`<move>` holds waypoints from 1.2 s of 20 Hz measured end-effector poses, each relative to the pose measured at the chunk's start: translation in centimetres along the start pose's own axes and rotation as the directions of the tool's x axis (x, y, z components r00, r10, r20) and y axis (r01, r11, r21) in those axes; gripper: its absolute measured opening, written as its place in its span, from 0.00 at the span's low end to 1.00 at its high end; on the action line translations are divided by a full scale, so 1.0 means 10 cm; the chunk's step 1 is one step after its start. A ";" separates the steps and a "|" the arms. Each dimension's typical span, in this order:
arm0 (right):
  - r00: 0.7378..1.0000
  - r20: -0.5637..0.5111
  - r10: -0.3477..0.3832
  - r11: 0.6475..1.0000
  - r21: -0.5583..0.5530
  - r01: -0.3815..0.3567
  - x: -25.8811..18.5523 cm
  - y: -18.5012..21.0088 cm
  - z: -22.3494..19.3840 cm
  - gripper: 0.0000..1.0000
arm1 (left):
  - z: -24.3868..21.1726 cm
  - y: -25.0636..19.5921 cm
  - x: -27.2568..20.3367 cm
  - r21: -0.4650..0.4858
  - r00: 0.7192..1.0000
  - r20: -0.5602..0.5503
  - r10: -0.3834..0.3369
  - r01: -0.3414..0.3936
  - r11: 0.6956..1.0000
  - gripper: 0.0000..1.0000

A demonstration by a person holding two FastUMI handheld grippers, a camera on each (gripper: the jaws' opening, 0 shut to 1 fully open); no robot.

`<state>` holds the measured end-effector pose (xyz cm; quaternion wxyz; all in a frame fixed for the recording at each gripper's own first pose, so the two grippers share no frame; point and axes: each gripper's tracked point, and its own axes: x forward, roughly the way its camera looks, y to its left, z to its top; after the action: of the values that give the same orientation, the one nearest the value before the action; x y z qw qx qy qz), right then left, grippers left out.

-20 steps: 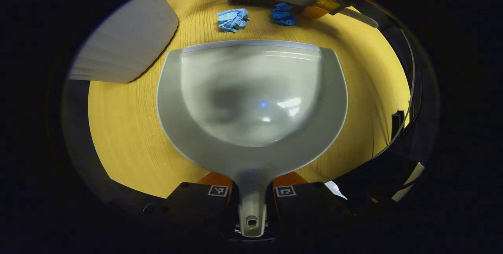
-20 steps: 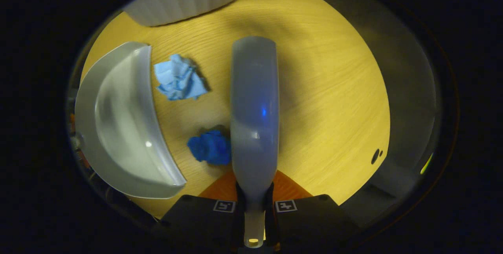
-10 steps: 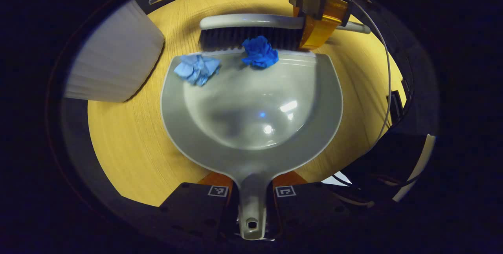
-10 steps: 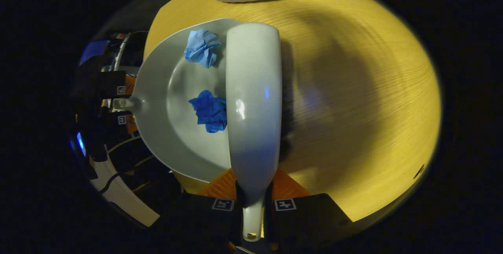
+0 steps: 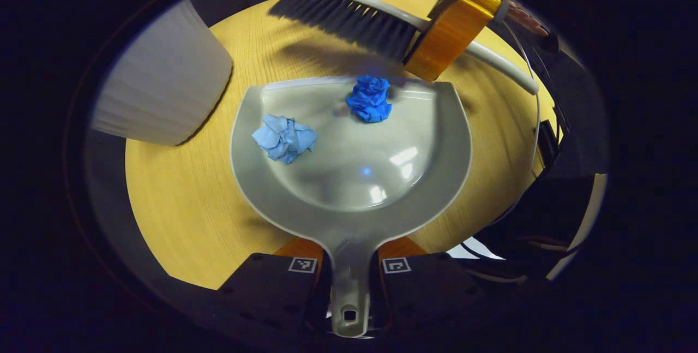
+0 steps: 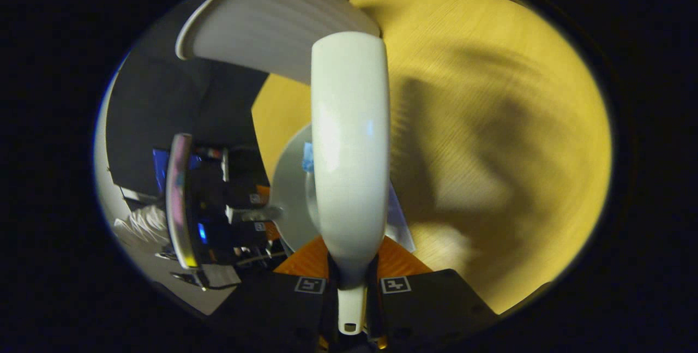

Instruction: Pick up the small broom and dustpan from the desktop, sweep the trash into the dustpan with the broom, and then empty the trash into the garbage bin.

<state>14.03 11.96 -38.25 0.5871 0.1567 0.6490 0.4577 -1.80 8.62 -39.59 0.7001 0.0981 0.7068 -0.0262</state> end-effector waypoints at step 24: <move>0.782 0.620 -0.065 0.980 0.187 -0.067 -0.04 -1.35 -1.16 0.22 | 0.56 1.44 -1.61 -0.245 0.712 0.426 0.559 -0.504 0.828 0.27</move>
<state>8.13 -0.26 -49.77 0.7494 0.3574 0.4609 0.3135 6.20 20.06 -22.23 0.8346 0.2487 0.4525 0.1920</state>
